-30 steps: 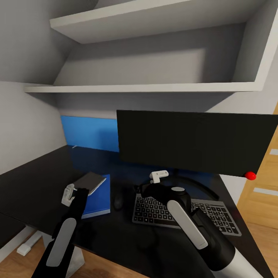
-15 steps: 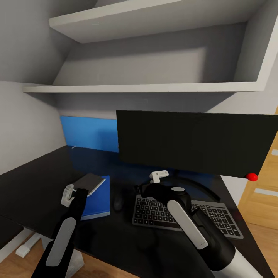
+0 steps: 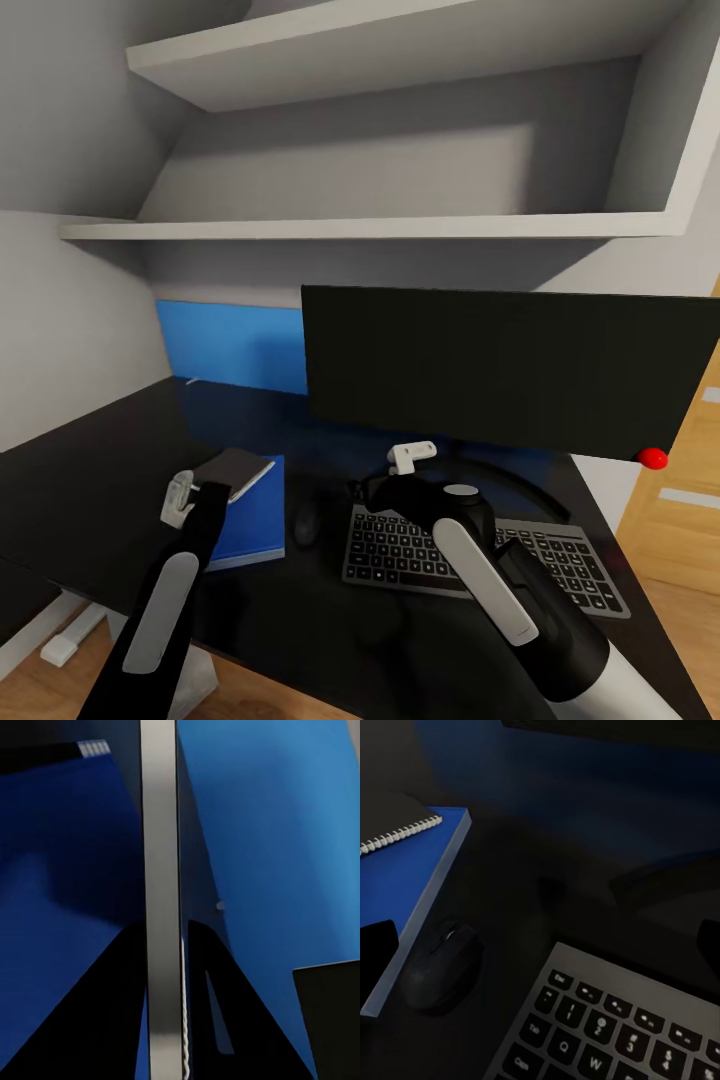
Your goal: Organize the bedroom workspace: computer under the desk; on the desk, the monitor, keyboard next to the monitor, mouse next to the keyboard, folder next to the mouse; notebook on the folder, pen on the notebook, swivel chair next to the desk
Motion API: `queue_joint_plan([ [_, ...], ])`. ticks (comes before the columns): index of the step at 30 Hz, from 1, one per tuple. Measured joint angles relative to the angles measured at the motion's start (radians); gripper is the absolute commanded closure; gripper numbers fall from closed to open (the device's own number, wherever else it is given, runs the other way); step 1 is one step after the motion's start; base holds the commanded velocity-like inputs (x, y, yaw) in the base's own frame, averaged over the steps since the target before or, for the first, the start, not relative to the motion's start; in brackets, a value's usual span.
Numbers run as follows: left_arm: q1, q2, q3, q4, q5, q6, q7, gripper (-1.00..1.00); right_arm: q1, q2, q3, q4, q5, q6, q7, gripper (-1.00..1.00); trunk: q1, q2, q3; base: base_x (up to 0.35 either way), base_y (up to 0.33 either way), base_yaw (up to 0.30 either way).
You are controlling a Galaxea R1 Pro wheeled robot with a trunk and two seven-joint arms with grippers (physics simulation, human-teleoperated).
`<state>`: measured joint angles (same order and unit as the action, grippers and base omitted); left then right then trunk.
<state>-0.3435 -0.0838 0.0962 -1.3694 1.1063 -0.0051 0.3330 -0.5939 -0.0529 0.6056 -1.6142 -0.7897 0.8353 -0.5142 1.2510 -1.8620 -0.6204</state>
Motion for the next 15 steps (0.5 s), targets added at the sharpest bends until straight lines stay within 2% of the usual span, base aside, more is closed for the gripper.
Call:
queue_joint_plan([
  [4, -0.002, 0.000, 0.001, 0.001, -0.003, 0.003, 0.002, 1.00, 0.000, 0.000, 0.000, 0.000, 0.000, 0.000, 0.000, -1.00, 0.000, 0.000, 0.000, 0.000, 0.000, 0.000],
  [5, -0.002, 0.000, 0.001, 0.001, -0.003, 0.003, 0.002, -1.00, 0.000, 0.000, 0.000, 0.000, 0.000, 0.000, 0.000, -1.00, 0.000, 0.000, 0.000, 0.000, 0.000, 0.000],
  [15, -0.003, 0.000, 0.000, 0.010, 0.005, 0.003, 0.005, -1.00, 0.000, 0.000, 0.000, 0.000, 0.000, 0.001, 0.000, -1.00, 0.000, 0.000, 0.000, 0.000, 0.000, 0.000],
])
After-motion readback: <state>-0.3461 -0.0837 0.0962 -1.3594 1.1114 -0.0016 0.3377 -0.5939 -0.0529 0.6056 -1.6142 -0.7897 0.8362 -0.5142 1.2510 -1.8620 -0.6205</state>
